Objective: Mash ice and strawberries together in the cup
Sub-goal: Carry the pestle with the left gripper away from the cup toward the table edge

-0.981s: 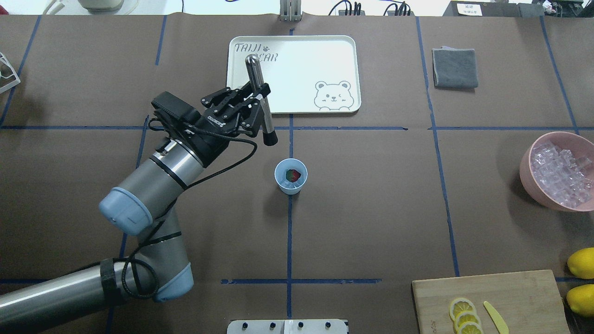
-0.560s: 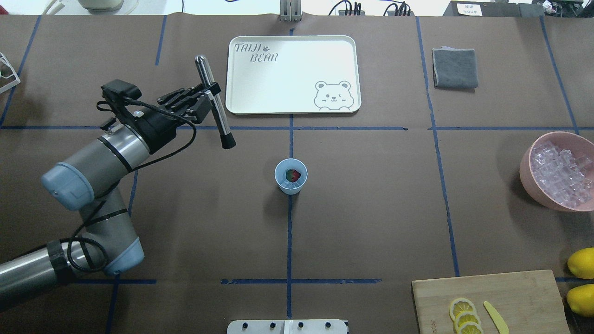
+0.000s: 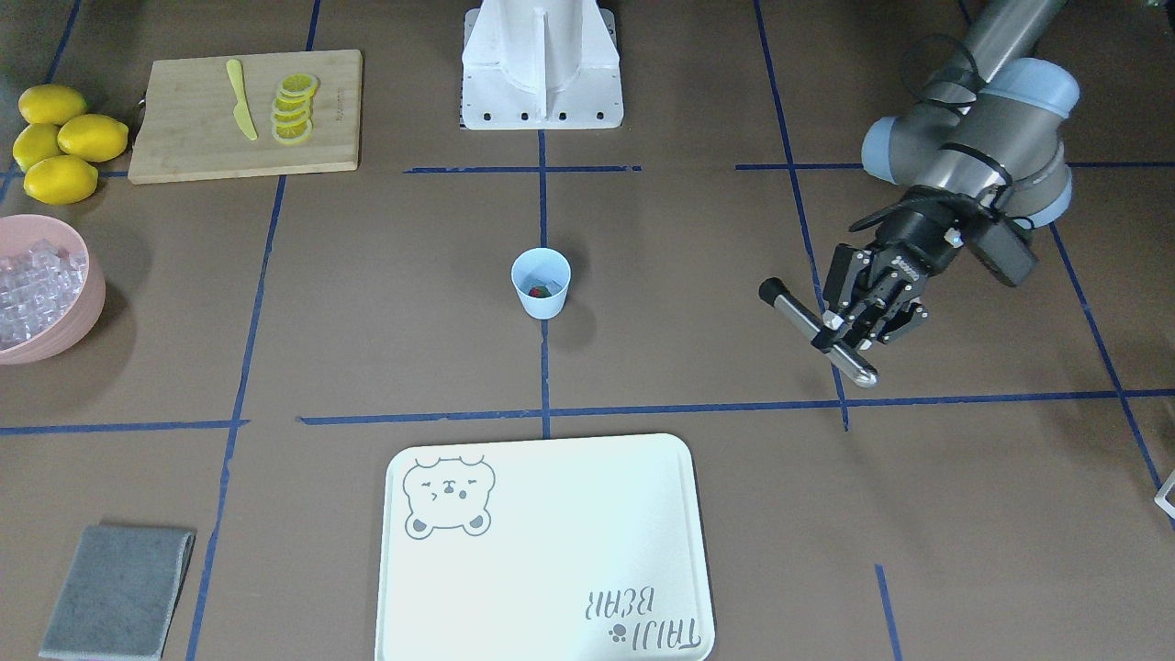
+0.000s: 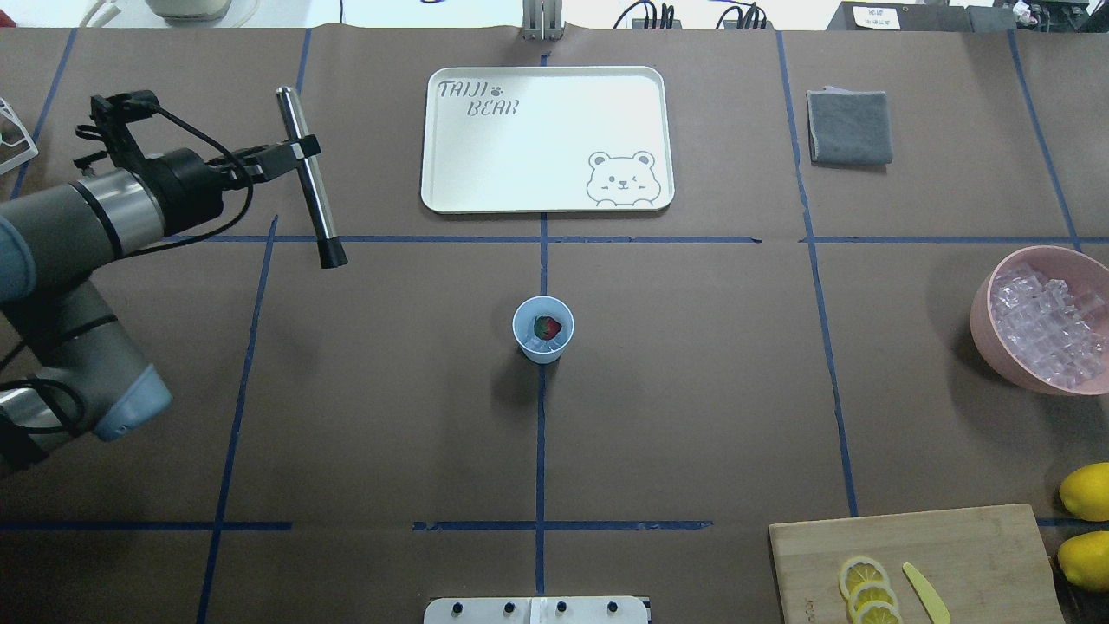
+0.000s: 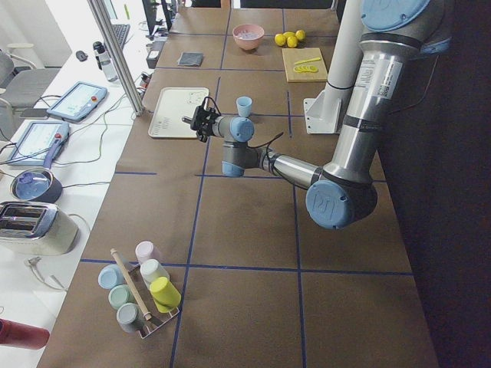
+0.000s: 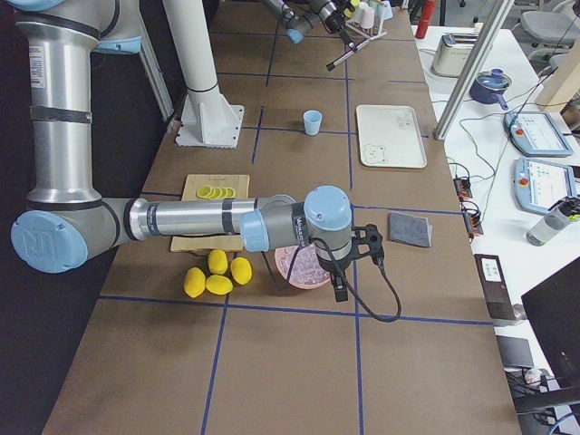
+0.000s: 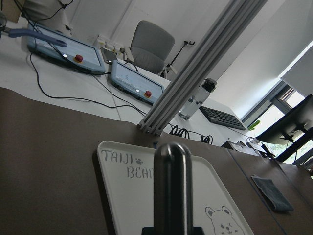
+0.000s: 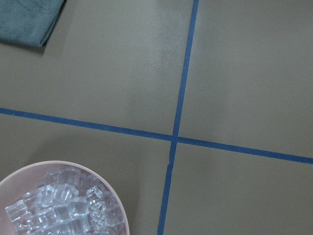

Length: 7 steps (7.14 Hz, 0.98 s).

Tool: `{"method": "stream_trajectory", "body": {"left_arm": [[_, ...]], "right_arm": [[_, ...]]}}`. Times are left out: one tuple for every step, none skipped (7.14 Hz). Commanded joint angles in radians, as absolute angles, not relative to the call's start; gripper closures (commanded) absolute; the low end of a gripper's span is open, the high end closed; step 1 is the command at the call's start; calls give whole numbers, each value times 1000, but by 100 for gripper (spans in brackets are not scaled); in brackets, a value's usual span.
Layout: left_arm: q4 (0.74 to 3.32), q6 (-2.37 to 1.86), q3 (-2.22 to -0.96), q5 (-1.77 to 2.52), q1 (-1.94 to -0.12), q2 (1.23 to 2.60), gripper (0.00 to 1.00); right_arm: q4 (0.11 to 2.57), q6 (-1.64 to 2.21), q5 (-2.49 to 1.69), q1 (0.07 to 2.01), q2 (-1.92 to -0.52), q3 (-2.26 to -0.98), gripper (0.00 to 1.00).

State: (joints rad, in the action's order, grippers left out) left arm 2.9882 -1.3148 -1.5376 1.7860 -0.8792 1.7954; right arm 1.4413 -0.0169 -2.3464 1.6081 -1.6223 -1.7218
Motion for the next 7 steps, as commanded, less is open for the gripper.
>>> {"method": "stream_trajectory", "body": {"left_arm": [[2869, -1376, -1566, 2162, -1065, 1703, 100], [2768, -1379, -1577, 2353, -1178, 1694, 100], [2722, -1373, -1565, 2411, -1204, 1678, 100], [2682, -1365, -1548, 2416, -1203, 1652, 100], [2665, -1338, -1546, 2415, -1184, 1629, 100], [2630, -1225, -1543, 2408, -1174, 1571, 100], [2565, -1110, -1542, 2408, -1175, 1560, 100]], "right_arm": [[1447, -15, -2349, 1612, -1624, -1735, 0], [1450, -15, -2350, 1612, -1623, -1735, 0], [1453, -15, -2350, 1612, -1629, -1733, 0], [1453, -15, -2350, 1612, -1629, -1735, 0], [1453, -15, -2353, 1612, -1626, -1736, 0], [1453, -15, -2350, 1612, -1625, -1736, 0], [1453, -15, -2350, 1612, -1628, -1740, 0]]}}
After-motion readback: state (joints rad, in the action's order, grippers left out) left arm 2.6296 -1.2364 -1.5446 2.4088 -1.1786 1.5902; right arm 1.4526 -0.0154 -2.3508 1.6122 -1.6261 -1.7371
